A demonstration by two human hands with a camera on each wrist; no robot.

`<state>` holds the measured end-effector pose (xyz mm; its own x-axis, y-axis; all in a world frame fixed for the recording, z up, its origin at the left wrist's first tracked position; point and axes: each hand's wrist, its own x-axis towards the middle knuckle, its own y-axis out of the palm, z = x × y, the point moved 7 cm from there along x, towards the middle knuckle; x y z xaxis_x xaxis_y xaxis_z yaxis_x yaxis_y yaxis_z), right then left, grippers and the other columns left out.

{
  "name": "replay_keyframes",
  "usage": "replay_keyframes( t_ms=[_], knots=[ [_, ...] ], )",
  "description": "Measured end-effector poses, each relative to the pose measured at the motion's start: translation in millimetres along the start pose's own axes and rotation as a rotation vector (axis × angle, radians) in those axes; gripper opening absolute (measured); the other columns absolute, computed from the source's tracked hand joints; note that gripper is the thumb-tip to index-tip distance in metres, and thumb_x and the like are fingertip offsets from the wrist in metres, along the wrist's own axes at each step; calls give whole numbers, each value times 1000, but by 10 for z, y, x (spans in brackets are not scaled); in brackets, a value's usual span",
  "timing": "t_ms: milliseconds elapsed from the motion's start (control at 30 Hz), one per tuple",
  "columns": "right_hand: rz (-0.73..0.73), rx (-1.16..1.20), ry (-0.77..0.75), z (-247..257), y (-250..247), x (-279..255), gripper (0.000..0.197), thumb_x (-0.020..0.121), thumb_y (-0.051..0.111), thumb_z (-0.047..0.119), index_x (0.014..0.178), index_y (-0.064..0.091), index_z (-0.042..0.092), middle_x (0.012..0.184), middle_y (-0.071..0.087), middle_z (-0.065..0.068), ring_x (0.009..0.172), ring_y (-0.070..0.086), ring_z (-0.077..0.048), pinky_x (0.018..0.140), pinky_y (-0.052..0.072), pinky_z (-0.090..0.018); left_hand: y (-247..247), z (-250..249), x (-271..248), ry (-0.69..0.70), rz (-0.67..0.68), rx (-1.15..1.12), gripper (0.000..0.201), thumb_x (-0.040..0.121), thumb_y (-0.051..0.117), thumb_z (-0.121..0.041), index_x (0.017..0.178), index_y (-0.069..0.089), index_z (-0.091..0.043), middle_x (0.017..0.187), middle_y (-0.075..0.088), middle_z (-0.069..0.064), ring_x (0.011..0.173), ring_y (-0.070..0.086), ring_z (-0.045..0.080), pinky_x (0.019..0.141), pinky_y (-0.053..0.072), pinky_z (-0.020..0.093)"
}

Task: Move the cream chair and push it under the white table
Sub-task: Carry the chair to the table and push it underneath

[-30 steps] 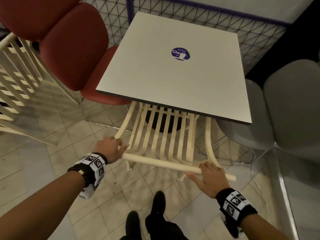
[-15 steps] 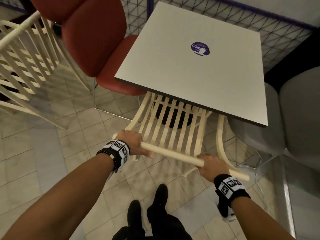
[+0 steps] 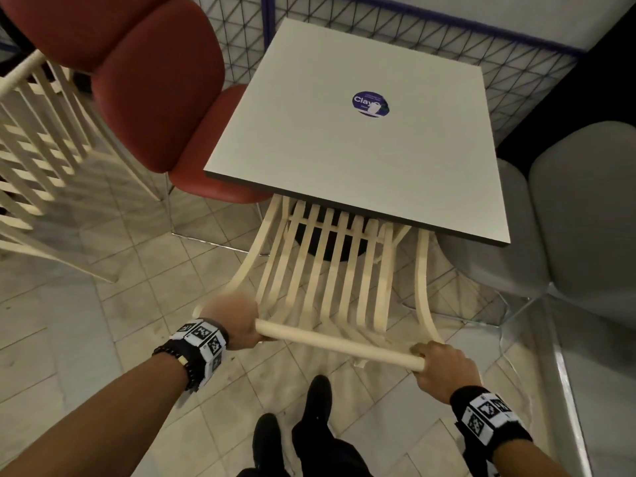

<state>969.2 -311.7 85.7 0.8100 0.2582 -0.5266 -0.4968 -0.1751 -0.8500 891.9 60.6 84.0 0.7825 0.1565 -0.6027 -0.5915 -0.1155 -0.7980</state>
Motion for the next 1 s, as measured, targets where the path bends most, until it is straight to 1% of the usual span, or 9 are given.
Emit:
replay_keyframes(
  t_ms=[67,167,266,366,433,533,733,899,999],
  knots=[
    [1,24,8,-16,-1,9,44,77,58,39,120,52,40,107,66,7,95,63,-23,78,53,-40,-12,2,5,14,-9,15,73,67,50,-85,97,67,-20,96,65,2,88,63,24,80,48,38],
    [41,-5,16,16,8,42,34,76,55,33,109,62,36,99,66,7,90,63,-21,76,52,-36,-21,4,2,19,1,21,69,69,51,-81,98,66,-20,96,65,1,89,63,24,81,48,38],
    [47,-29,26,64,29,41,33,77,56,31,109,63,37,96,65,8,90,62,-19,75,50,-33,12,46,-10,15,-1,31,64,73,51,-78,100,64,-21,101,65,2,92,62,23,83,47,38],
    [50,-21,31,95,70,14,32,77,56,30,107,63,37,91,63,10,90,62,-18,76,49,-33,39,99,-5,11,-11,55,57,74,52,-74,100,64,-24,98,64,-1,92,62,22,82,46,36],
    [54,-7,20,114,79,22,32,76,57,32,107,64,37,92,62,10,91,62,-18,78,50,-33,34,106,10,14,-14,69,53,75,52,-72,99,64,-25,97,64,-2,92,62,21,83,47,36],
    [61,-15,24,66,-11,108,33,76,58,33,108,63,37,101,65,8,94,62,-19,80,51,-35,-18,57,78,23,-6,85,48,76,52,-69,96,63,-26,96,65,-4,90,62,21,84,48,36],
    [32,-16,54,-62,-326,397,27,76,60,33,102,67,33,96,66,2,86,64,-22,77,53,-35,-306,-111,335,8,-40,87,53,76,53,-68,102,63,-23,104,66,2,97,64,25,84,49,38],
    [30,-24,51,-102,-367,458,25,75,60,36,99,67,33,95,67,2,84,64,-22,74,54,-35,-353,-129,383,-14,-37,79,58,75,54,-72,103,63,-22,105,66,3,97,63,27,82,49,38],
    [27,-16,51,-116,-359,472,26,74,60,38,98,68,34,94,67,3,83,64,-21,72,54,-34,-358,-128,389,-11,-41,83,56,75,54,-70,102,63,-22,104,66,3,95,64,26,81,49,38]
  ],
)
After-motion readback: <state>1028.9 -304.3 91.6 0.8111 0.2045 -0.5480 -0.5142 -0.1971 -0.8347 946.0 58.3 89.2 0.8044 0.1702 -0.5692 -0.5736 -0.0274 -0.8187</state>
